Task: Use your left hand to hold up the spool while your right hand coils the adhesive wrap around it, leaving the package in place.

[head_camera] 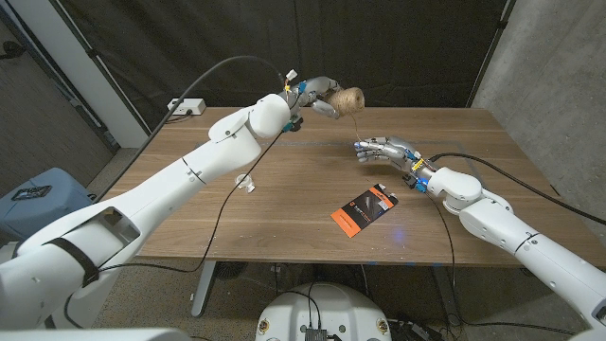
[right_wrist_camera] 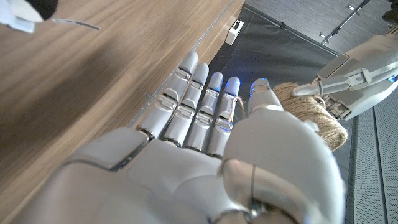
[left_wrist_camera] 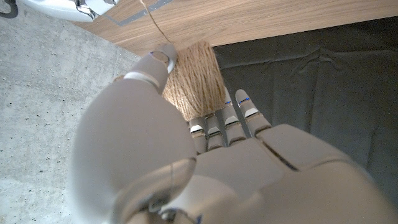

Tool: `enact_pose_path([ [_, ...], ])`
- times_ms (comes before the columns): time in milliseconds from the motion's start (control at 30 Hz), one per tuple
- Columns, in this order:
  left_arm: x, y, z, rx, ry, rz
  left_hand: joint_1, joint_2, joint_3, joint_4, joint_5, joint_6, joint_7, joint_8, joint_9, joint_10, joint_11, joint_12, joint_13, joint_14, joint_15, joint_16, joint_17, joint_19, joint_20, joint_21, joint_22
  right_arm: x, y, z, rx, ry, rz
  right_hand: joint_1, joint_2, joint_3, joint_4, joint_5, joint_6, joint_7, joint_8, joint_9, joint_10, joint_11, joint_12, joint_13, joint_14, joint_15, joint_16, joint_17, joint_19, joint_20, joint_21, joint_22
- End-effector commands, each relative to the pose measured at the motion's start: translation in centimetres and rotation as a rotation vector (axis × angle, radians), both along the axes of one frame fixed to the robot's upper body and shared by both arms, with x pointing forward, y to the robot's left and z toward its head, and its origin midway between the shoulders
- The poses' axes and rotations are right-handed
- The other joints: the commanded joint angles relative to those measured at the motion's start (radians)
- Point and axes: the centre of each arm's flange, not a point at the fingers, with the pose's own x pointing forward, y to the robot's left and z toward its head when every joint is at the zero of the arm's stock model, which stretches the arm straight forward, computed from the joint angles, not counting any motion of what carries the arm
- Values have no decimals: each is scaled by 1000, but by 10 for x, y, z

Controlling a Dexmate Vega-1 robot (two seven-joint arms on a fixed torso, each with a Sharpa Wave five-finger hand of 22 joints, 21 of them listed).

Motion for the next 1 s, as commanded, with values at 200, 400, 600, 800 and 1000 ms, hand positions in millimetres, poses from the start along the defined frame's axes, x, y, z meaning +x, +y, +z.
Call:
enact_pose_path([
  [200,-7,20,-2,-10,-12,28,-74,85,19,10,10,72,17,5,105,6,-1,6,15,11,2,1,2,4,0,5,3,-7,20,-2,-32,-3,49,-38,-12,-22,6,3,-34,12,-10,1,-29,14,-16,-2,-33,-76,-11,3,-18,-28,-10,3],
  [400,-9,27,-4,-20,-14,41,-73,84,19,10,10,72,16,5,105,8,-2,7,15,10,3,2,3,5,-1,6,3,-8,26,-3,-44,-2,66,-60,-23,-36,10,4,-55,21,-14,1,-45,27,-23,-4,-51,-59,-18,2,-28,-20,-16,2],
  [600,-10,30,-5,-28,-13,40,-75,84,19,11,10,73,15,5,106,6,0,6,15,11,3,2,2,5,-2,7,3,-11,28,-4,-59,4,76,-90,-30,-50,19,4,-89,31,-21,1,-71,39,-33,-6,-65,-41,-24,0,-42,-8,-25,2],
  [800,-12,31,-7,-33,-13,33,-75,83,20,10,11,73,15,4,106,6,-2,6,14,11,0,1,1,5,-3,7,3,-12,29,-3,-84,13,95,-114,-35,-63,19,9,-162,59,-30,0,-126,67,-47,-8,-122,-8,-48,-5,-73,11,-44,1],
  [1000,-14,34,-8,-39,-13,30,-75,83,20,10,11,74,15,4,106,6,-3,5,14,11,0,2,1,4,-3,7,2,-11,31,-2,-98,14,110,-124,-38,-70,15,11,-216,79,-31,-2,-184,79,-57,-11,-175,24,-71,-12,-105,27,-64,0],
])
